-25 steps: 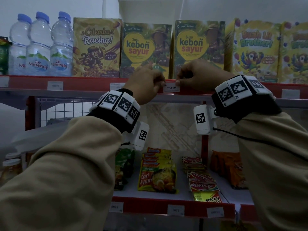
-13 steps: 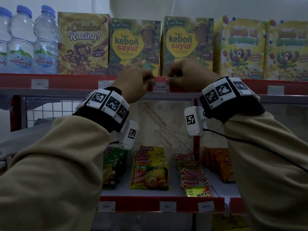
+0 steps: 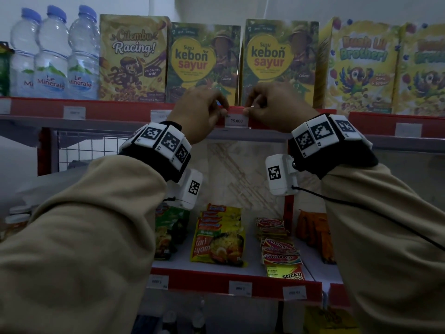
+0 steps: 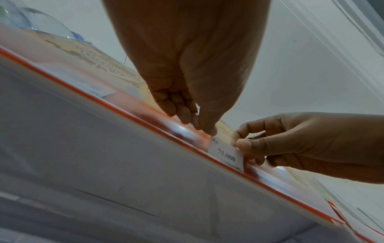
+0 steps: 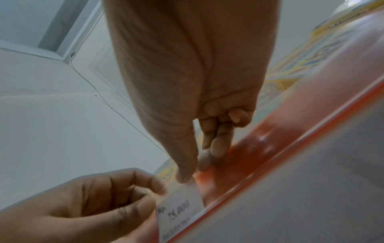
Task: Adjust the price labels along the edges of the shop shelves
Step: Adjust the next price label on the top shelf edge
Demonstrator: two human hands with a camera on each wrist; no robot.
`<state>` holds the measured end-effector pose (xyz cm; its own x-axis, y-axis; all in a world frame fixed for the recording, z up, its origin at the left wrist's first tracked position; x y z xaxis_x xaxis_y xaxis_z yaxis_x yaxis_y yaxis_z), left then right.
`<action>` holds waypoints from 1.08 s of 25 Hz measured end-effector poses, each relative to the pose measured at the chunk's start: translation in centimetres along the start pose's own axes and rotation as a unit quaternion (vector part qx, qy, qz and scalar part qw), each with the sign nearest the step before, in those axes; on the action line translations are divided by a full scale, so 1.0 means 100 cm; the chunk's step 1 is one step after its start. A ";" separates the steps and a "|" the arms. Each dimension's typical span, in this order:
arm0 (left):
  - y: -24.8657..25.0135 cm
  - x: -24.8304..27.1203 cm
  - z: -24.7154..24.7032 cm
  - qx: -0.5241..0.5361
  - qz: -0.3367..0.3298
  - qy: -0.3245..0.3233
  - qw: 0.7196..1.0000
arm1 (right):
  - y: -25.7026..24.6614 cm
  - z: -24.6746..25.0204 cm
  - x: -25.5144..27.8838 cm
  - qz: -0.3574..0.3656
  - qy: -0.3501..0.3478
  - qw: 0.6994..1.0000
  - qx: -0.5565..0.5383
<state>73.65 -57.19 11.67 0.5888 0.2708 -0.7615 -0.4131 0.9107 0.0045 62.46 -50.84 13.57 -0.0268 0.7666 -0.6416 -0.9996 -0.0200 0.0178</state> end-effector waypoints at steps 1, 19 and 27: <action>0.000 0.002 0.001 0.024 0.000 0.004 1.000 | 0.002 -0.002 0.001 -0.002 0.004 1.000 -0.018; -0.086 0.050 0.050 -0.145 0.007 0.017 0.989 | -0.100 -0.047 -0.045 0.004 0.056 0.996 0.067; -0.135 0.068 0.068 -0.114 -0.015 -0.002 0.993 | -0.130 -0.070 -0.064 -0.047 0.073 0.993 0.077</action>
<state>87.94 -65.52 10.86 0.6053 0.2470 -0.7567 -0.5420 0.8242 -0.1645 75.60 -59.95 12.06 0.0548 0.6584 -0.7507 -0.9862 0.1533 0.0625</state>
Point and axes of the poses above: each hand's wrist, its own x-axis away from the middle knuckle, its own z-axis out of the back of the hand, y = z × x, the point moved 10 cm from there along -x, towards the middle knuckle, and after that the axes turned 13 degrees about -y, right-handed, at the moved point
